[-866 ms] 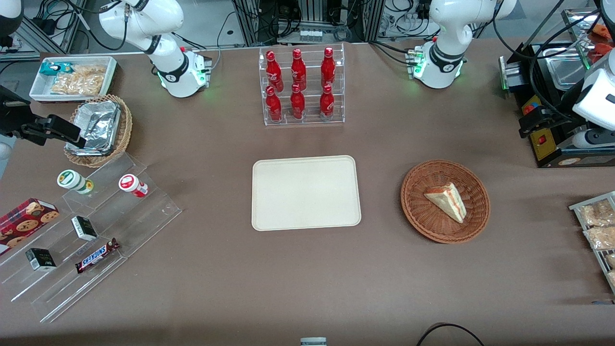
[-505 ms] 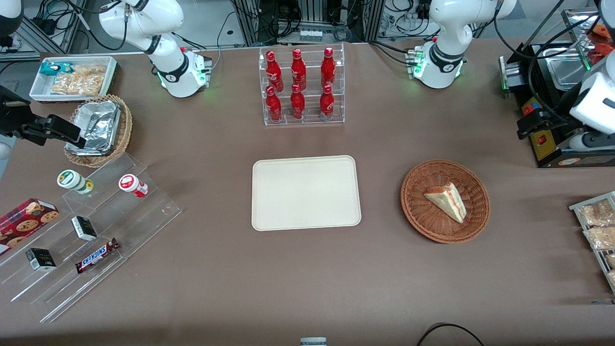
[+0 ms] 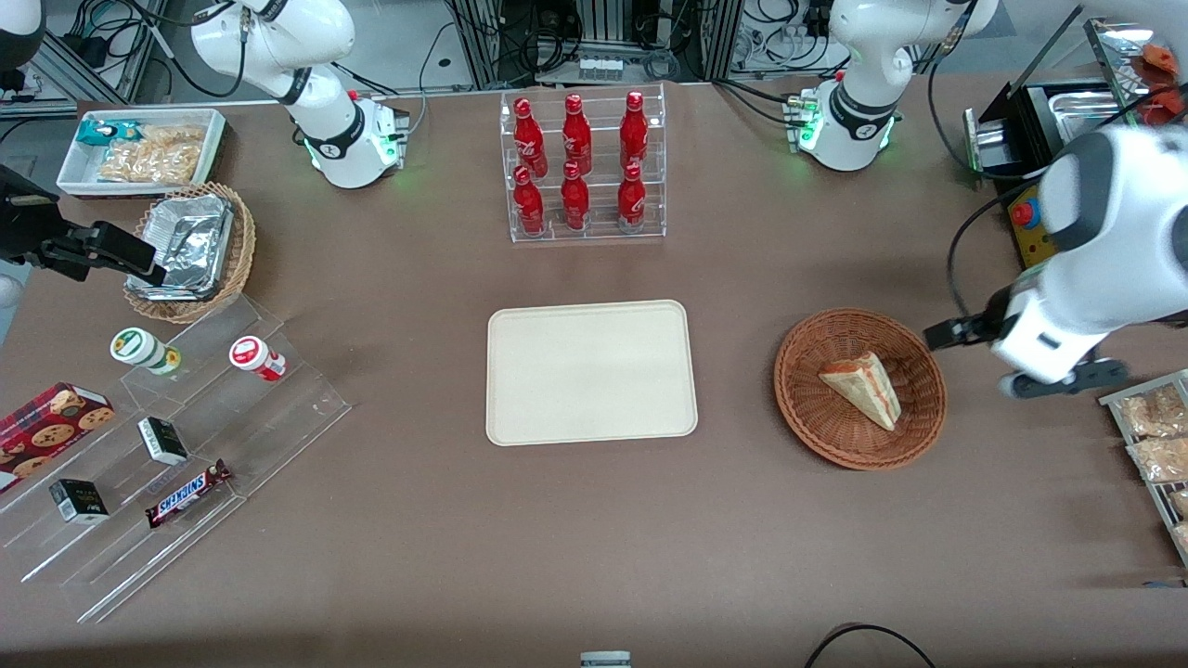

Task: Place sandwich from basket to tray
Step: 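Move the left gripper over the sandwich in the woven basket, then lower the left gripper and grasp the wrapped triangular sandwich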

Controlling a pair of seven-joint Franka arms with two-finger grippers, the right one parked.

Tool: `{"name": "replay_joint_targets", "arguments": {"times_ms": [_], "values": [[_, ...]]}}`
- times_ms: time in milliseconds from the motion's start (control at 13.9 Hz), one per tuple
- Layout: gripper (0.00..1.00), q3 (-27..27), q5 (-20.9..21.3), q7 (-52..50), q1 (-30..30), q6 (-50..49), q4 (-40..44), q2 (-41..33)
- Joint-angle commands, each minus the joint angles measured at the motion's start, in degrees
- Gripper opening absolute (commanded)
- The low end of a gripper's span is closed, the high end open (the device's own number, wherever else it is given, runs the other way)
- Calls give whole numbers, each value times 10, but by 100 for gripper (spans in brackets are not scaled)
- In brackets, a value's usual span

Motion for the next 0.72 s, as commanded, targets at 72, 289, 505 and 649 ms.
{"name": "replay_joint_targets", "arguments": {"times_ms": [72,289,505,649], "values": [[100,2,-4,-212,-42,133,-109,-29],[100,1,-5,-349,-43,251,-202,-43],[100,1,-4,-349,-43,273,-207,-15],[100,2,-4,-349,-43,282,-206,7]]}}
